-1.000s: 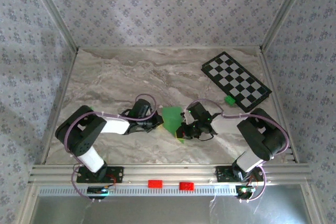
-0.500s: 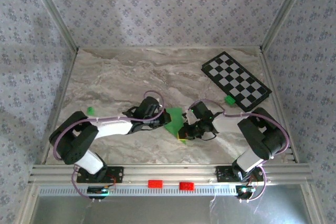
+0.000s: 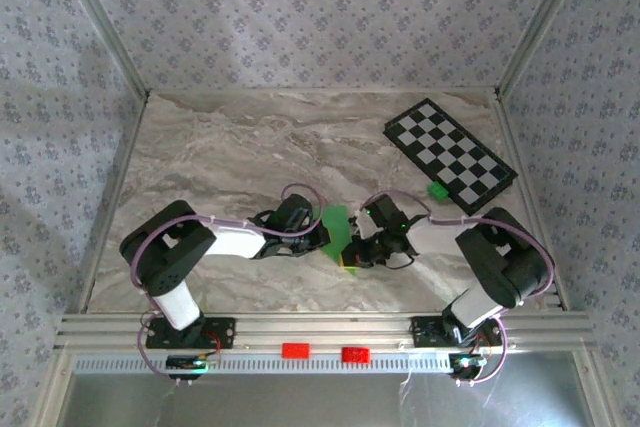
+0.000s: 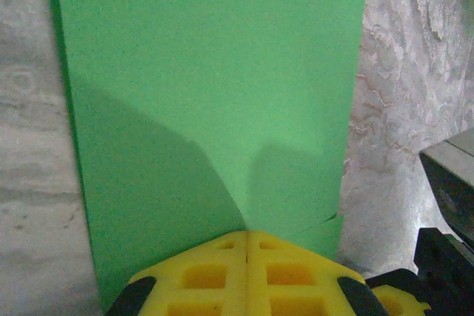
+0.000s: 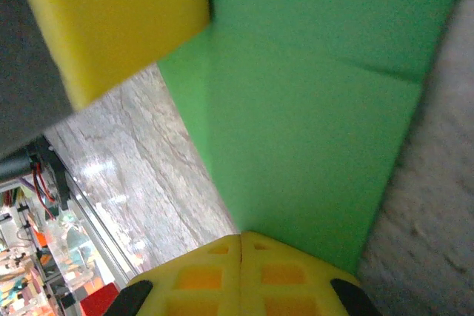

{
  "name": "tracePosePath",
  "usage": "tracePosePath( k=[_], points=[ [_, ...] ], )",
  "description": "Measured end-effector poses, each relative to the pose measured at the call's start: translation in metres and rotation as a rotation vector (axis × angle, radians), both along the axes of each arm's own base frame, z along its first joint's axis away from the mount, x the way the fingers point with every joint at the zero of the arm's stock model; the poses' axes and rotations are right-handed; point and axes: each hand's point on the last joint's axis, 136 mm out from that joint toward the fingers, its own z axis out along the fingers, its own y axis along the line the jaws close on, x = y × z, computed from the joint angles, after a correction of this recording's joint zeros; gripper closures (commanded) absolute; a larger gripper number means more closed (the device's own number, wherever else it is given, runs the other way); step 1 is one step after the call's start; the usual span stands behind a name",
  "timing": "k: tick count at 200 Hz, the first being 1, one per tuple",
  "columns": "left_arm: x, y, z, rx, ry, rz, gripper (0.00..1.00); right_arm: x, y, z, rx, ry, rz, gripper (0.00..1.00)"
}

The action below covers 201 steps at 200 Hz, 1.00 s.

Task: Fold a paper plane with a square sheet of paper (pick it up from the middle)

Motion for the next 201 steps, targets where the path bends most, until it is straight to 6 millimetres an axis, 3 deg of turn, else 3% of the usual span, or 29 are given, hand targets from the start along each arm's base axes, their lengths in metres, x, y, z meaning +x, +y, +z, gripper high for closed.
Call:
tracePosePath(
  k=[46, 91, 143, 172, 201],
  points=[
    [-0.001, 0.001, 0.0, 0.003, -0.001, 0.009, 1.0, -0.022, -0.017, -0.002, 0.004, -0.001, 0.015, 0.98],
    [-0.001, 0.002, 0.0, 0.004, -0.004, 0.011, 1.0, -0.03, -0.031, 0.004, -0.019, 0.024, -0.011, 0.97],
    [0.0, 0.009, 0.001, 0.01, -0.01, 0.044, 1.0, 0.01, -0.041, 0.038, 0.017, -0.107, -0.132, 0.75],
    [0.0, 0.014, 0.005, 0.025, -0.019, 0.059, 0.93, 0.029, -0.036, 0.043, 0.008, -0.135, -0.155, 0.7],
    [0.002, 0.016, 0.018, 0.015, -0.047, 0.065, 0.88, 0.034, -0.033, 0.04, 0.01, -0.133, -0.169, 0.66]
  ],
)
